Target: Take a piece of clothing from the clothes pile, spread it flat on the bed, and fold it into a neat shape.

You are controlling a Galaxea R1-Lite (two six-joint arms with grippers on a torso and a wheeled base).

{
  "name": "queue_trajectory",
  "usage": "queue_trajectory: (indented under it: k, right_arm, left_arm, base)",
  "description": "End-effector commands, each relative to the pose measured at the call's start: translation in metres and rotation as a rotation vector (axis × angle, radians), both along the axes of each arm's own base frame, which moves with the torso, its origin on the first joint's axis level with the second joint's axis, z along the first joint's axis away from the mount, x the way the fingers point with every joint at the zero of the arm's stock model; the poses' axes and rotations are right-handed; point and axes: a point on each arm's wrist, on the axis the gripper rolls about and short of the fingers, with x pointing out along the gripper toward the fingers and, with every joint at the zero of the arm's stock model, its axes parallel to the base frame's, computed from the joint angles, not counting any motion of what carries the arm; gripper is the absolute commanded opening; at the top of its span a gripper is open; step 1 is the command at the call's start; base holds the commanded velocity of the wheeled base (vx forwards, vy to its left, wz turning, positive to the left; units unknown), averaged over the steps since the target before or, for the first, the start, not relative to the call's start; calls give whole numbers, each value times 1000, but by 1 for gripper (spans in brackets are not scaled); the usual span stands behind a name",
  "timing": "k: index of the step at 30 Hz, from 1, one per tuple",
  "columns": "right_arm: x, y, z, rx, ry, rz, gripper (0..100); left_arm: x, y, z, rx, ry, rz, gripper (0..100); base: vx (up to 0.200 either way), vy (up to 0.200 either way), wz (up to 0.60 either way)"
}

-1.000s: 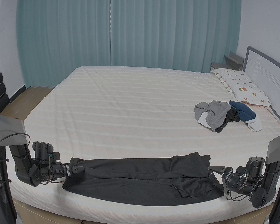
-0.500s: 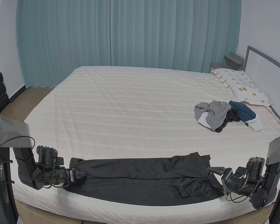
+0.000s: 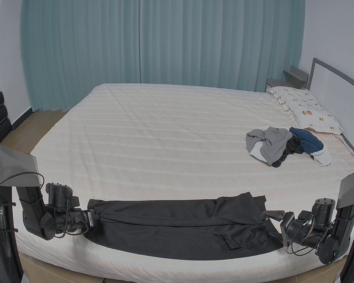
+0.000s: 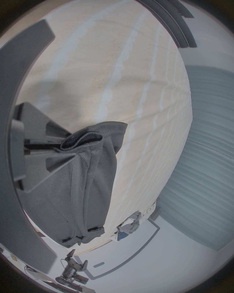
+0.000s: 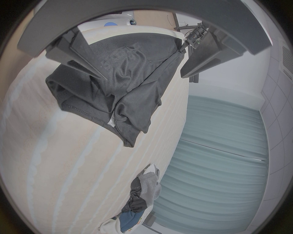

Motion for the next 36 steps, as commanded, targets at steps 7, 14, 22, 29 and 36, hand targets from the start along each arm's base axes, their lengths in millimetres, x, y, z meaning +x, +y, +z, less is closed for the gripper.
queue_trajectory:
  k: [7, 14, 22, 29, 36]
  right_arm:
    - [3, -4, 1, 3, -18, -18, 100]
    - [4, -6, 2, 3, -25, -26, 100]
    - [8, -9, 3, 4, -39, -41, 100]
    - [13, -26, 5, 18, -59, -82, 100]
    - [14, -44, 5, 62, -64, -76, 100]
  left_arm:
    - [-1, -3, 6, -29, -7, 14, 0]
    - [-1, -5, 7, -38, -7, 16, 0]
    - [11, -6, 15, -129, -31, 92, 0]
    - [9, -21, 34, -180, -66, 87, 0]
    - [2, -40, 56, -180, -117, 75, 0]
  base:
    - [-86, 0, 0]
    - [-114, 0, 0]
    - [0, 0, 0]
    - [0, -86, 0]
    - [0, -200, 0]
